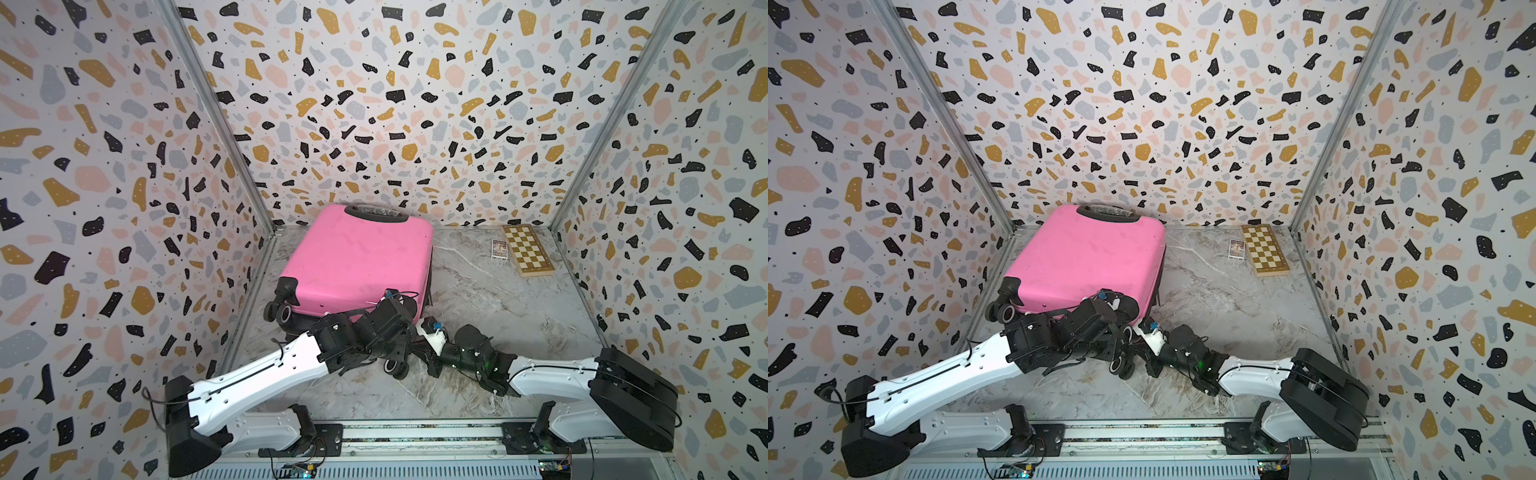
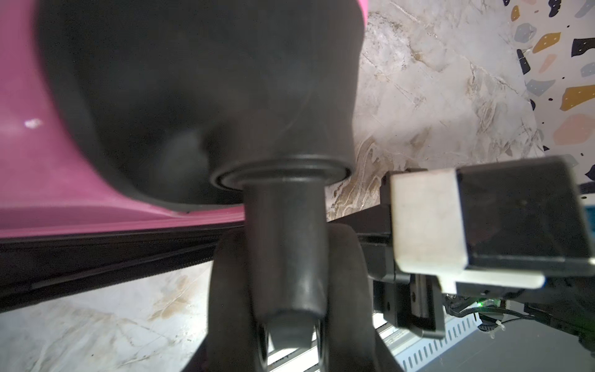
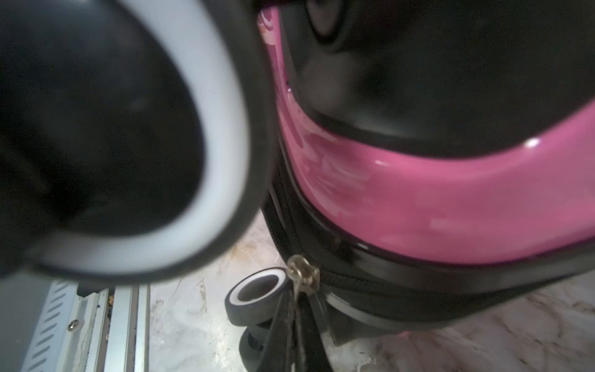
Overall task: Close the suitcase zippers
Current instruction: Zip the zipper on the suitcase.
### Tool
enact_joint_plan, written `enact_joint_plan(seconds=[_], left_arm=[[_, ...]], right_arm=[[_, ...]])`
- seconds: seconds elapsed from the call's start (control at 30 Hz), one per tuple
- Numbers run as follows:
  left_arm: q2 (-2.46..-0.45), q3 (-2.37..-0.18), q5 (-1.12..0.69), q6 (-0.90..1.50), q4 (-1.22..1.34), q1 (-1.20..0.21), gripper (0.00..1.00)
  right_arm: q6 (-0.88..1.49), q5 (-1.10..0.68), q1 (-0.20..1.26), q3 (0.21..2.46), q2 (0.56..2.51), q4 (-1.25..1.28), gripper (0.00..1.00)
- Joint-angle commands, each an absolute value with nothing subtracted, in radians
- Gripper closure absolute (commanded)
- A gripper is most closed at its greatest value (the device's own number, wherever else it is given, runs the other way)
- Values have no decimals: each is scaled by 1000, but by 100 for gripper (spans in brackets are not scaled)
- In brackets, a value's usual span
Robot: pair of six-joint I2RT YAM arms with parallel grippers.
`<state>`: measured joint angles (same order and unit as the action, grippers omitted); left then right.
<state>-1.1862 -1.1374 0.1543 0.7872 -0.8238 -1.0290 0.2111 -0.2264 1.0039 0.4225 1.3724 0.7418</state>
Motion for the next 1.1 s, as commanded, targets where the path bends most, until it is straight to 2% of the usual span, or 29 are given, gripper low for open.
enact_joint_plan(seconds=[0.0, 0.33, 0.57, 0.6, 0.73, 0.77, 0.83, 0.9, 1.0, 1.07], left_arm=[[-1207, -1147, 292, 796, -504, -999, 100], [-1255, -1155, 273, 784, -423, -999, 100], [-1287, -1178, 251, 762, -418, -999, 98], [-1286, -1182, 251, 755, -427, -999, 89], [-1260, -1200, 232, 713, -495, -999, 26], [-1248, -1206, 215, 685, -513, -999, 16], [-1231, -1221, 182, 629, -560, -999, 6], [-1211, -1250, 160, 558, -639, -999, 1], [-1166, -1283, 240, 511, -800, -999, 0], [-1116, -1294, 379, 517, -918, -994, 0]], right_arm=[[288, -379, 1069, 404, 1391, 899, 100], [495, -359, 1095, 355, 1502, 1266, 100], [486, -317, 1105, 370, 1499, 1245, 100], [482, -299, 1103, 365, 1491, 1232, 100], [477, -224, 1066, 347, 1429, 1127, 100], [477, -216, 1049, 347, 1416, 1093, 100], [480, -218, 1014, 337, 1396, 1064, 100], [485, -235, 978, 325, 1380, 1060, 100], [482, -244, 935, 321, 1350, 1029, 100], [476, -252, 910, 317, 1330, 1013, 100]])
